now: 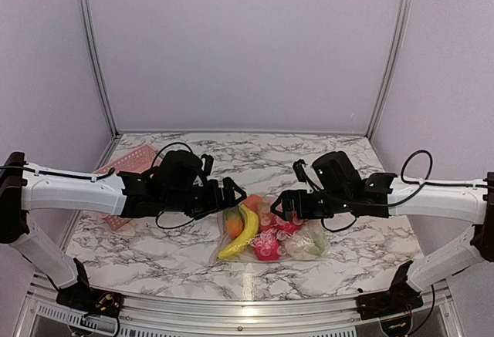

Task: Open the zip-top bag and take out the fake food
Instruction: Adjust the zipper food storage bag at the center of the board.

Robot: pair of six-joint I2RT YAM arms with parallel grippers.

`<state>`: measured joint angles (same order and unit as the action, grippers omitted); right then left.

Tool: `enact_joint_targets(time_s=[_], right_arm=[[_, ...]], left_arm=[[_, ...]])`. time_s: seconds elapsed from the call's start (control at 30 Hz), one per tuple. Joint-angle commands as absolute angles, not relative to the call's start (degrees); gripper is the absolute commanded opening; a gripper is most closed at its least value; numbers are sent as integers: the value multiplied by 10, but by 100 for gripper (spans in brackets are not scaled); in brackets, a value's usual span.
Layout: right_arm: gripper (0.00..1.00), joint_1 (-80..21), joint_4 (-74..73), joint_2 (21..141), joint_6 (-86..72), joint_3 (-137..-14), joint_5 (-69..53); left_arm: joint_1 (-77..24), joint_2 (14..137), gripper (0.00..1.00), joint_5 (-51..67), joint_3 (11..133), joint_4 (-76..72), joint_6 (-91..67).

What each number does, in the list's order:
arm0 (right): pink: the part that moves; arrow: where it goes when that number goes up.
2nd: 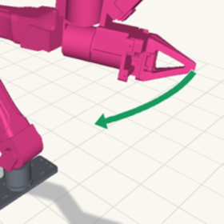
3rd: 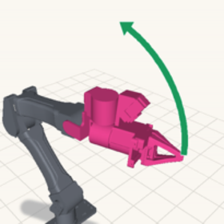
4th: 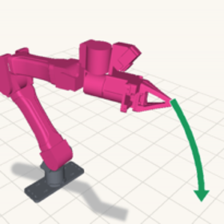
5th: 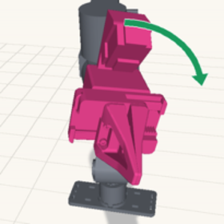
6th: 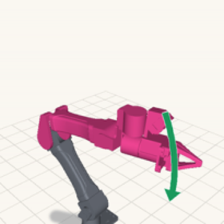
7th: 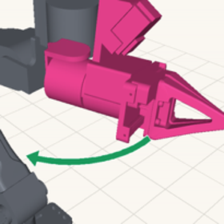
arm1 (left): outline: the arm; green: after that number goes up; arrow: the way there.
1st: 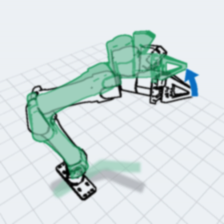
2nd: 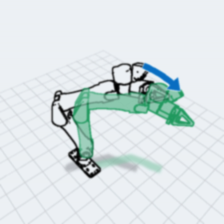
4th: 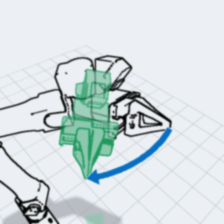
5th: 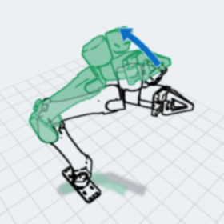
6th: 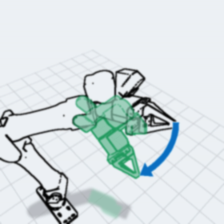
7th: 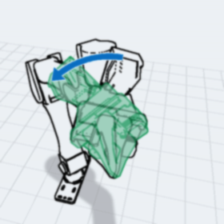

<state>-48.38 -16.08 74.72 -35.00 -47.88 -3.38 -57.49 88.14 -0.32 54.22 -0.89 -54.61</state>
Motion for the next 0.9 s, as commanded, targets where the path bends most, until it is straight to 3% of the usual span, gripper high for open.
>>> enact_joint_targets(time_s=[0.0, 0.27, 0.47, 0.87], right_arm=[[99, -515, -134, 751, -420, -442, -34], [99, -523, -83, 801, -444, -427, -44], [99, -517, -84, 839, -432, -457, -33], [99, -536, -170, 779, -425, -468, 39]], left_arm=[[-527, 867, 99, -23, 526, 59, -483], [-491, 875, 99, -14, 535, 68, -439], [-501, 816, 99, 28, 490, 47, -455], [-509, 719, 99, 37, 392, 70, -481]])
